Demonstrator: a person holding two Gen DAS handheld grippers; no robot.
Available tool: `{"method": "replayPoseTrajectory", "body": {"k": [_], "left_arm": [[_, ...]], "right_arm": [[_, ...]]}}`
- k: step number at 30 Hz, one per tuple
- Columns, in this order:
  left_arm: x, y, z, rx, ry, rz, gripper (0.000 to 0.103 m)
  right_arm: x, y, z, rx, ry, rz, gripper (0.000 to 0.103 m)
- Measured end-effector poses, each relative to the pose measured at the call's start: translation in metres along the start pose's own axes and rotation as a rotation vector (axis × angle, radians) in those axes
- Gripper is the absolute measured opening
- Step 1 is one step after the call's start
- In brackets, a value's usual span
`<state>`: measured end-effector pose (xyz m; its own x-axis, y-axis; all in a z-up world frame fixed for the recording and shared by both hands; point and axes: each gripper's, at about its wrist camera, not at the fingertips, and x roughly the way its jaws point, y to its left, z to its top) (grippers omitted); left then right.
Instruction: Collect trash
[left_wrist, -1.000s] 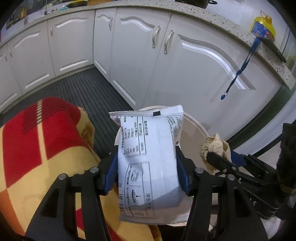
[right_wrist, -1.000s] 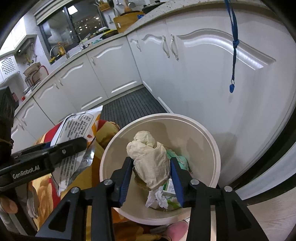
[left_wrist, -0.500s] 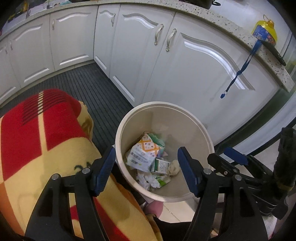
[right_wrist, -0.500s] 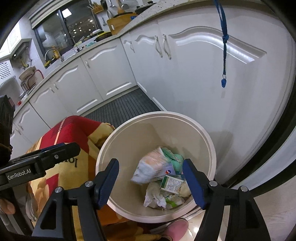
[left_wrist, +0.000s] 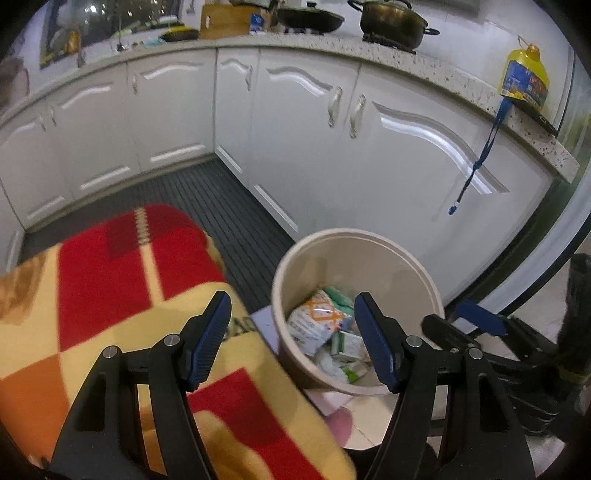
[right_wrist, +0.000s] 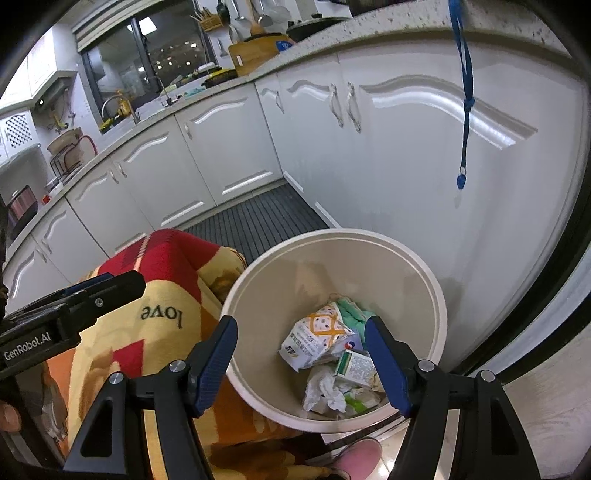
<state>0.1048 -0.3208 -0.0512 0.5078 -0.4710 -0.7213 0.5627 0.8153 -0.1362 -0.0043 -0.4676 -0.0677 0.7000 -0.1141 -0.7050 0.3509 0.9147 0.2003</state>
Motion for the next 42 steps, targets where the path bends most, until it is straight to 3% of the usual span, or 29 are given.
{"method": "replayPoseTrajectory", "body": {"k": [3, 9, 14, 18, 22, 36, 42], "left_arm": [[-0.015, 0.001, -0.005, 0.008, -0.047, 0.062, 0.068], [-0.044, 0.01, -0.015, -0.016, -0.118, 0.084, 0.068], [-0.073, 0.007, -0.022, 0.021, -0.208, 0.11, 0.069], [-0.097, 0.009, -0.028, 0.019, -0.256, 0.1, 0.086], [-0.12, 0.009, -0.032, 0.044, -0.304, 0.098, 0.095], [-0.178, 0.033, -0.046, -0.012, -0.407, 0.186, 0.095], [-0.192, 0.041, -0.05, -0.026, -0.425, 0.189, 0.095]], "right_arm": [[-0.009, 0.007, 0.0, -0.001, -0.024, -0.001, 0.074], [-0.031, 0.022, -0.003, -0.003, -0.077, -0.009, 0.081], [-0.053, 0.034, -0.005, -0.01, -0.13, -0.02, 0.088], [-0.073, 0.047, -0.008, -0.024, -0.178, -0.032, 0.091], [-0.092, 0.059, -0.008, -0.038, -0.233, -0.044, 0.097], [-0.139, 0.09, -0.014, -0.08, -0.361, -0.037, 0.102], [-0.147, 0.102, -0.017, -0.09, -0.379, -0.035, 0.103]]}}
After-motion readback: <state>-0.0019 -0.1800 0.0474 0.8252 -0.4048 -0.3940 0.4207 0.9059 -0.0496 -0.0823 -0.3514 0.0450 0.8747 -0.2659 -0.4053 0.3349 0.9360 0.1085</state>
